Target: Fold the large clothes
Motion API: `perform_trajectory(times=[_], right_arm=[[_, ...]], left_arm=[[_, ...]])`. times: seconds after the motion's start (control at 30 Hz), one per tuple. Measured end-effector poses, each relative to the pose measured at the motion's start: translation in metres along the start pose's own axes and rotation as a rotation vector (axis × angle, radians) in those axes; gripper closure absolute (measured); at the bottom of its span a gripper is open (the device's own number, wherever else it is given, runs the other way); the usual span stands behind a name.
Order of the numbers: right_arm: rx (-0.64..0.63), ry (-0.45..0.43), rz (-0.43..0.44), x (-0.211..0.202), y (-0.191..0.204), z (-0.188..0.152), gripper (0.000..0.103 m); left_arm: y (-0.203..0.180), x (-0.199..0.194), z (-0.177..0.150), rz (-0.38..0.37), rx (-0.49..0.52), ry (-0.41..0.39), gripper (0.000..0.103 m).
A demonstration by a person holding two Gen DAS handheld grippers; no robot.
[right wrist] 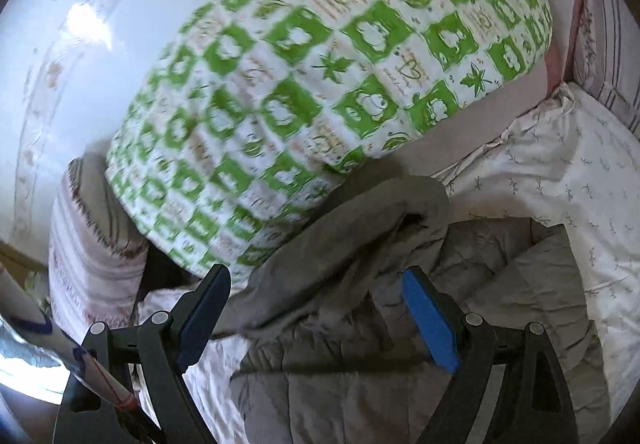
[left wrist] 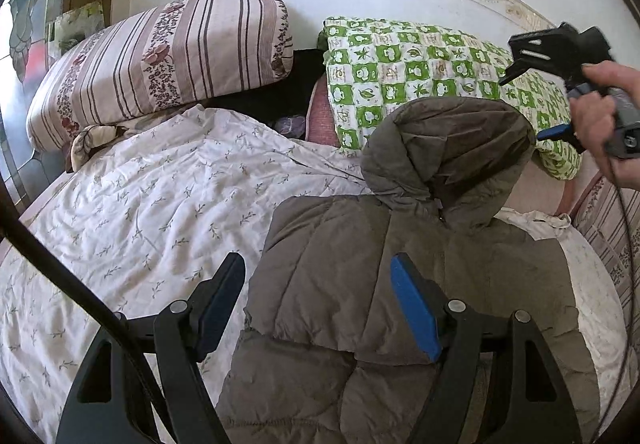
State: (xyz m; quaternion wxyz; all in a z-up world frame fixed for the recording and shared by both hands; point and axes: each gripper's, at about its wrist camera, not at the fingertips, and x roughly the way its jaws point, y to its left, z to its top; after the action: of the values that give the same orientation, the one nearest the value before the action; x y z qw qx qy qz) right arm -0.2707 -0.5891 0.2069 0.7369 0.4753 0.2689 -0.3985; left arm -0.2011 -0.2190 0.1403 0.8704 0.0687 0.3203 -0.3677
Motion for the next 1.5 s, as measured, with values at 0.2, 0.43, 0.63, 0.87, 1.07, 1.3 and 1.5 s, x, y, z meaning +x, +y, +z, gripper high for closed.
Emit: perform_trajectory(times=[0.2,0.43,0.63,0.87,1.07,1.3,1.5], right_arm=[[0.006,0.033,0.039,0.022,-0.009,0.003,0.071],[-0.019,-0.034,0.106,-0.019,-0.021,-0.023,0.089],[-0.072,-0.088,0.192,-0.081,-0.037,-0.073,0.091],[-0.146,-0.099,0.232,-0.12,-0.069,-0.165,0.092],[-0.117,-0.037,0.181,-0.078,-0.114,-0.222,0.093],[-0.11,0.057,0.109,-0.007,-0.144,-0.247,0.093],[-0.141,0.064,0.114,0.016,-0.16,-0.261,0.092]], left_arm=[[-0.001,0.006,0.0,-0.001,0.002,0.011,0.029],[-0.002,0.005,-0.002,-0.002,0.011,0.01,0.029],[0.001,-0.003,-0.001,-0.01,-0.004,-0.007,0.029],[0.006,-0.005,0.001,-0.023,-0.035,-0.006,0.029],[-0.001,-0.002,-0.002,-0.038,-0.019,-0.003,0.029],[-0.031,0.023,-0.021,-0.143,0.001,0.055,0.029],[-0.059,0.05,-0.036,-0.194,0.036,0.096,0.029]])
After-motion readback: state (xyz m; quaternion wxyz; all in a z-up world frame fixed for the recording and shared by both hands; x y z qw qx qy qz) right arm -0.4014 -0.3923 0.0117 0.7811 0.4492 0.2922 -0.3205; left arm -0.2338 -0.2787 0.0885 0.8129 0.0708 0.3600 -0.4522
